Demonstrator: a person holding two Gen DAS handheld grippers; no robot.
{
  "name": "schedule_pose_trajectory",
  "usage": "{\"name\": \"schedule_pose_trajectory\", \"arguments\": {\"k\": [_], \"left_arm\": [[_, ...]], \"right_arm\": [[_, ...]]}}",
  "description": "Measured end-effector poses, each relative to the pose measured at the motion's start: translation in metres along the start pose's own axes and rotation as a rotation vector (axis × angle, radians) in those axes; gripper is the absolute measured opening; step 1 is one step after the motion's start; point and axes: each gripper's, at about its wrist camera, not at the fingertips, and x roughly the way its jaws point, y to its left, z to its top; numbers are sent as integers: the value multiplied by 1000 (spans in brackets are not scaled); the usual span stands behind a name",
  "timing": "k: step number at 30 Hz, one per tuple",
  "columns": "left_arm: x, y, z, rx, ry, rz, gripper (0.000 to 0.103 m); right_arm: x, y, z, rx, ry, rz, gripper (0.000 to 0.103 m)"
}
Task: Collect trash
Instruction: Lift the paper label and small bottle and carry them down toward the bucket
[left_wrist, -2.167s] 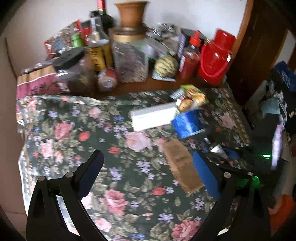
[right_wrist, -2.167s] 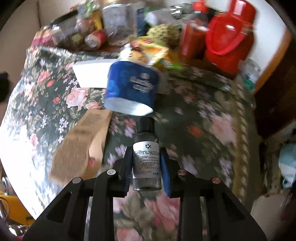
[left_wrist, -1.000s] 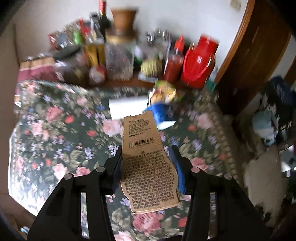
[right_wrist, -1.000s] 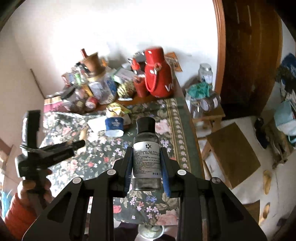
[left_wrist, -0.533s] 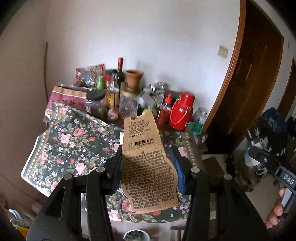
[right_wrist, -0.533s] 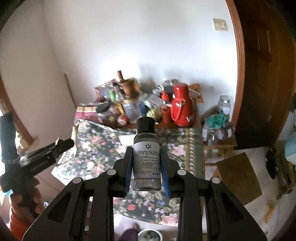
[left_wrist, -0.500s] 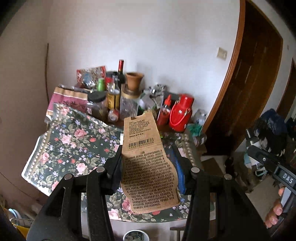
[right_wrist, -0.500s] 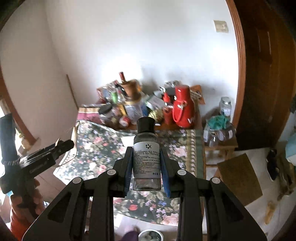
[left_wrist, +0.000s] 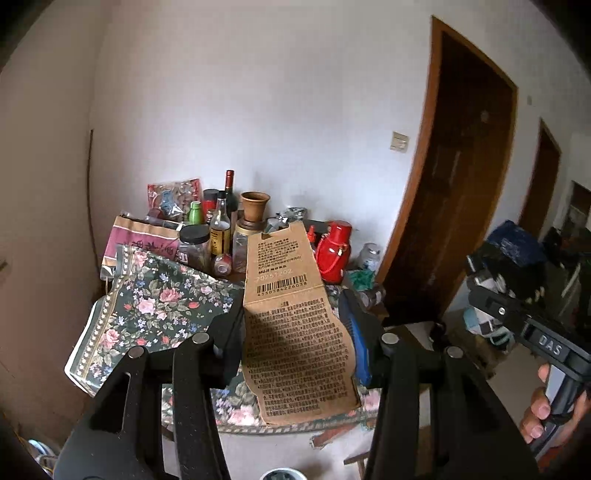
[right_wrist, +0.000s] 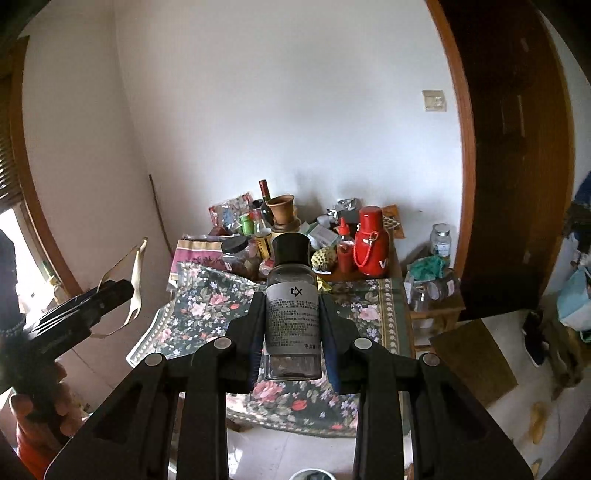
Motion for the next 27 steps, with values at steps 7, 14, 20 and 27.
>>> {"name": "schedule_pose_trajectory", "arguments": {"k": [7,14,20,27], "left_arm": [[-59,22,-35,39,14,-6,47],[-102,38,-77,57,49,-55,47],[-109,47,-109,39,139,-91,47],[-97,43,-144,19,241,-94,47]], "right_arm": [[-37,44,-38,17,18,-23,25],[-66,75,-84,62,58,-48,25],[-69,83,-114,83,154,-82,25],[-57,70,-148,121,270,-97,25]]}}
